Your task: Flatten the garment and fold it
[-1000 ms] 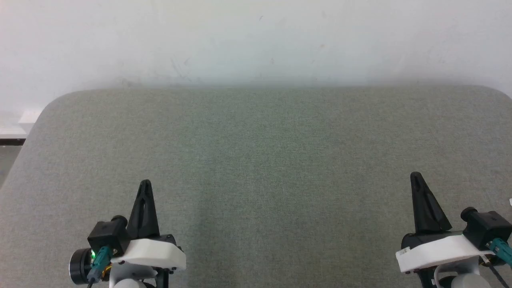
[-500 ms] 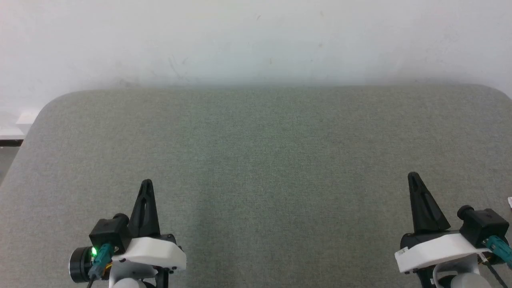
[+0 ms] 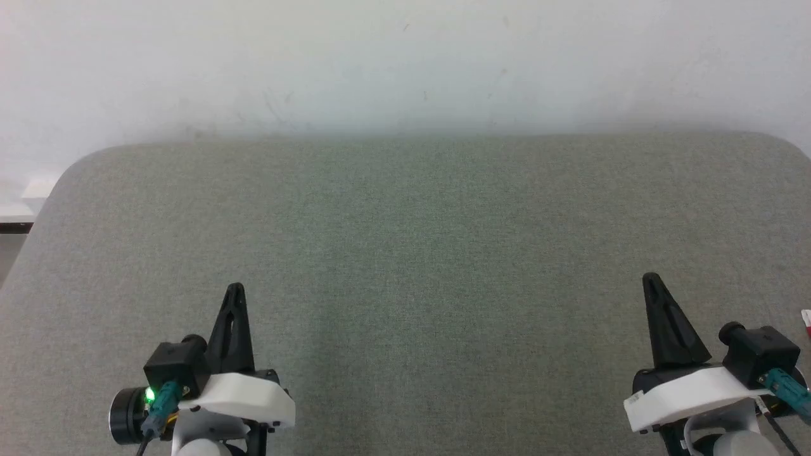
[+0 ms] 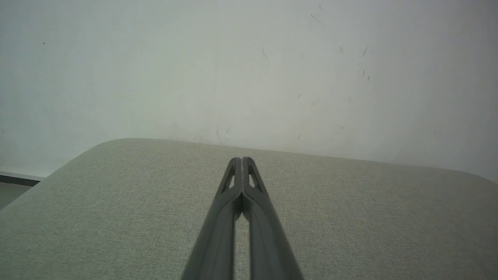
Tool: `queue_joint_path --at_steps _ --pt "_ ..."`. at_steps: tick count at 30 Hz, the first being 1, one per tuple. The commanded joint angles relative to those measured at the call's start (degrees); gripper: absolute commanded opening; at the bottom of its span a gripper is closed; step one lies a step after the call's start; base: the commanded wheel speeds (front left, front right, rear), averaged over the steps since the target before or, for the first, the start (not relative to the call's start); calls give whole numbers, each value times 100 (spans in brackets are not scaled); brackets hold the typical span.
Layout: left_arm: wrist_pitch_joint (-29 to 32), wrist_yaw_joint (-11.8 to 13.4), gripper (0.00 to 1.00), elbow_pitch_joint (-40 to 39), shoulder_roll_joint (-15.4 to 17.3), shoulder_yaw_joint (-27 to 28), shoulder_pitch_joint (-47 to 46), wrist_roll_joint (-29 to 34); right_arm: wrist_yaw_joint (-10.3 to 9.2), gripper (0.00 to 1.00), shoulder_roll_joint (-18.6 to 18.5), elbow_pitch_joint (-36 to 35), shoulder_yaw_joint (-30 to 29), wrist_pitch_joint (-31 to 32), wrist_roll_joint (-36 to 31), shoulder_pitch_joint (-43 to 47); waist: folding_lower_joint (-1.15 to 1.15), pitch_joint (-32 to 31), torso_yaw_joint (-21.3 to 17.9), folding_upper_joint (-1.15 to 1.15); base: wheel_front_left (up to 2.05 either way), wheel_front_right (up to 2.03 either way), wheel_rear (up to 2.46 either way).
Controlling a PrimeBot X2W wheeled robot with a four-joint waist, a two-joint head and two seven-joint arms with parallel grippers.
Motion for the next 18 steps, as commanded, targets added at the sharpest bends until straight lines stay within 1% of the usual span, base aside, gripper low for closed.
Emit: queue_joint_path --at_steps 1,18 --pt "27 -55 0 -52 -3 23 39 81 -3 0 5 -49 24 32 -70 -1 0 1 -3 0 0 0 0" --pt "214 -123 0 -142 -5 47 59 222 -4 0 8 -137 42 219 -257 -1 0 11 -43 0 0 0 0"
